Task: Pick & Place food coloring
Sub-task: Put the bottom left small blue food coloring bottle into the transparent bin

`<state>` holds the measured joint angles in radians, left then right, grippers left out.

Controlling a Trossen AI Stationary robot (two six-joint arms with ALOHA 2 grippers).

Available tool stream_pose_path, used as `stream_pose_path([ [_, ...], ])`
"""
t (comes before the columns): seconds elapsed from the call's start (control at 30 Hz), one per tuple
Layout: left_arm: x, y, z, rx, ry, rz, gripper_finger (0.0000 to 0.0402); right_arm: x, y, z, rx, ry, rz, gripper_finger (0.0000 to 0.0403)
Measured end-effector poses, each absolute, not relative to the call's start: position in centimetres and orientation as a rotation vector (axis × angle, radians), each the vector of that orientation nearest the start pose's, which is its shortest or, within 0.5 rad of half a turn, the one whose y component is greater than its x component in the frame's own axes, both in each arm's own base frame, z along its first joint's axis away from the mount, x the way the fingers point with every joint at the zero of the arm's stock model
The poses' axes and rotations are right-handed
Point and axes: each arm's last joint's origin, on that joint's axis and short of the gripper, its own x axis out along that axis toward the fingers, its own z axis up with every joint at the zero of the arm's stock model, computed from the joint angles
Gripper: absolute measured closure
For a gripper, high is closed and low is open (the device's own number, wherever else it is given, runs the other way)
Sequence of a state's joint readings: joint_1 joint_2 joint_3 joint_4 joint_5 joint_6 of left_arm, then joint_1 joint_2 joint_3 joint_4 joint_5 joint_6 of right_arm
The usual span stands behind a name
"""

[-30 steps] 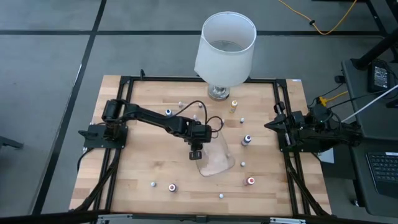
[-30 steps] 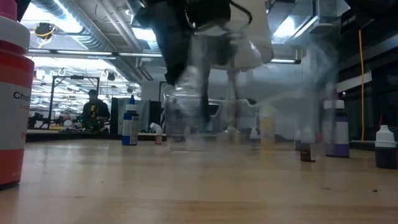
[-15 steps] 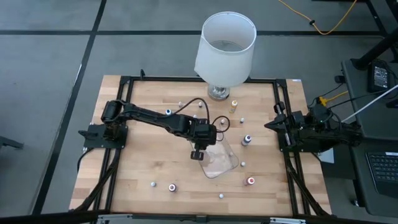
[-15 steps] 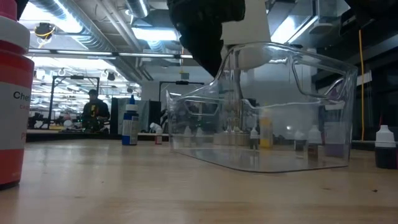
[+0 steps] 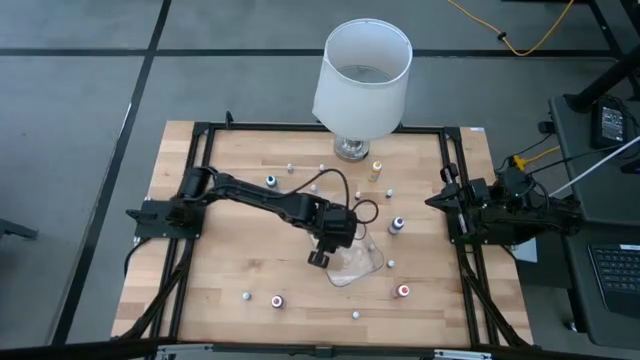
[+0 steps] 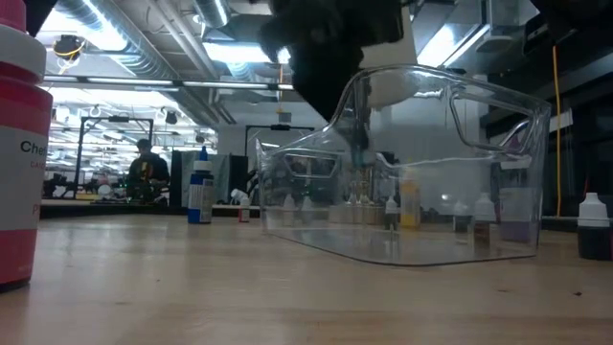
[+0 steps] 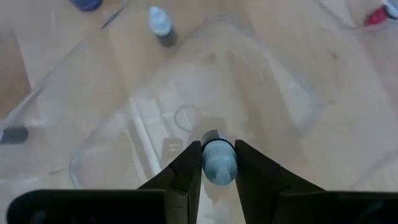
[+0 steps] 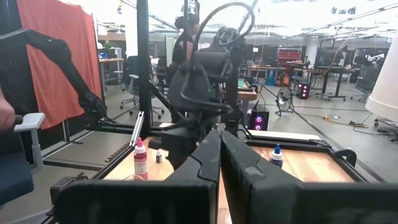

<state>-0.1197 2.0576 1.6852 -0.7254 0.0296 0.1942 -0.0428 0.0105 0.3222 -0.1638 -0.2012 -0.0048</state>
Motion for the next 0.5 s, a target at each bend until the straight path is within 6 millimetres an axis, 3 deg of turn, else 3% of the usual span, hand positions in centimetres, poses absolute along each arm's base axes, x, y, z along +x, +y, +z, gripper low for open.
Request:
stream_pose_path([
  [0.2, 44.1, -4.1, 19.7, 0.205, 1.132, -0.213, 0.0316, 6.6, 0.3, 25.2, -0.02, -0.143, 0.158, 0.0387],
  [0.5, 44.3, -4.1, 18.0, 0.198, 1.183, -0.231, 0.0314, 6.6, 0.3, 25.2, -0.019, -0.14, 0.159, 0.0387],
])
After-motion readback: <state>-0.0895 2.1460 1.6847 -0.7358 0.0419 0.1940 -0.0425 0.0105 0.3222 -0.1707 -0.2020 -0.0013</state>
